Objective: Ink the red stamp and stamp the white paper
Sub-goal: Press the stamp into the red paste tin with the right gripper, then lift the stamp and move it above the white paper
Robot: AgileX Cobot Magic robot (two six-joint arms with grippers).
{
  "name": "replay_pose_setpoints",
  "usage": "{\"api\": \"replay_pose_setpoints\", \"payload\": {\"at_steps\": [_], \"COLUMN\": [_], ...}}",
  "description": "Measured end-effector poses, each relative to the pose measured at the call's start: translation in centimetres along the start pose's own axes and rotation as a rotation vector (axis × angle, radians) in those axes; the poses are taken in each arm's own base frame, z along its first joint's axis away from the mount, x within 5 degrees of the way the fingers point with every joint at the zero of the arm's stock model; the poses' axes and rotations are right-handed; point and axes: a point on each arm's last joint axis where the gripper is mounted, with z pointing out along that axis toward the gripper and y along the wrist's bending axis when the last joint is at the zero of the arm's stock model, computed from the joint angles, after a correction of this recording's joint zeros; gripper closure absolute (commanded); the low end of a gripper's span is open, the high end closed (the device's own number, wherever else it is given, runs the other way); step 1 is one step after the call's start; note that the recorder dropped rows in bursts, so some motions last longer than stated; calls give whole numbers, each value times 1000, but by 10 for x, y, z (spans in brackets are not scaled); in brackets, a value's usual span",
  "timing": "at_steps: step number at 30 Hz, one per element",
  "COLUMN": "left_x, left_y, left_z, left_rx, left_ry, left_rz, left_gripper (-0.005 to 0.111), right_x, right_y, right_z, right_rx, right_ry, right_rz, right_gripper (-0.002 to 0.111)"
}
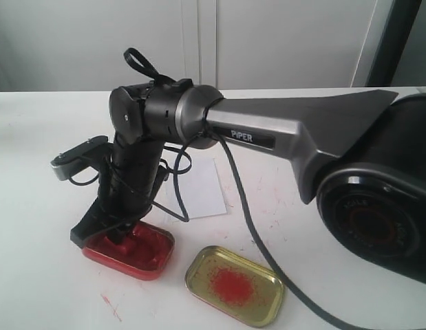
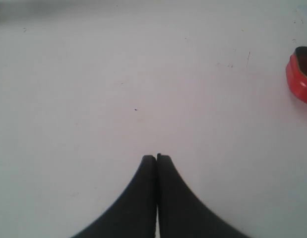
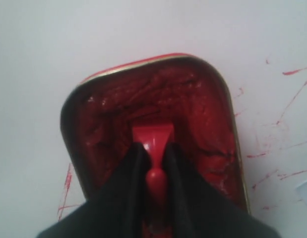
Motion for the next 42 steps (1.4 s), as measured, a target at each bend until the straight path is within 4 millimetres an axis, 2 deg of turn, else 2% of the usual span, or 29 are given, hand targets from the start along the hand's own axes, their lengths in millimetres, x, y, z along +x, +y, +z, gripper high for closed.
{"api": "replay_pose_setpoints", "payload": {"at_steps": [10, 17, 24, 32, 38, 42], "left_x": [0, 0, 0, 0, 0, 0], "left_y": [0, 0, 0, 0, 0, 0], "left_z": [0, 0, 0, 0, 0, 0], "left_rx": [0, 0, 0, 0, 0, 0], "left_ry": [0, 0, 0, 0, 0, 0], "left_rz": [0, 0, 0, 0, 0, 0], "left_gripper": [107, 107, 107, 107, 107, 107], "right_x": [0, 0, 2, 2, 1, -2], "right_y": [2, -6, -13, -12, -19, -20], "right_z": [5, 5, 13, 14, 10, -4], "right_rx": [-38, -58, -72, -93, -123, -118], "right_ry": [-18, -33, -22, -28, -53, -81], "right_rz": [12, 51, 78, 96, 144, 144], "right_gripper": [108, 108, 108, 108, 108, 108]}}
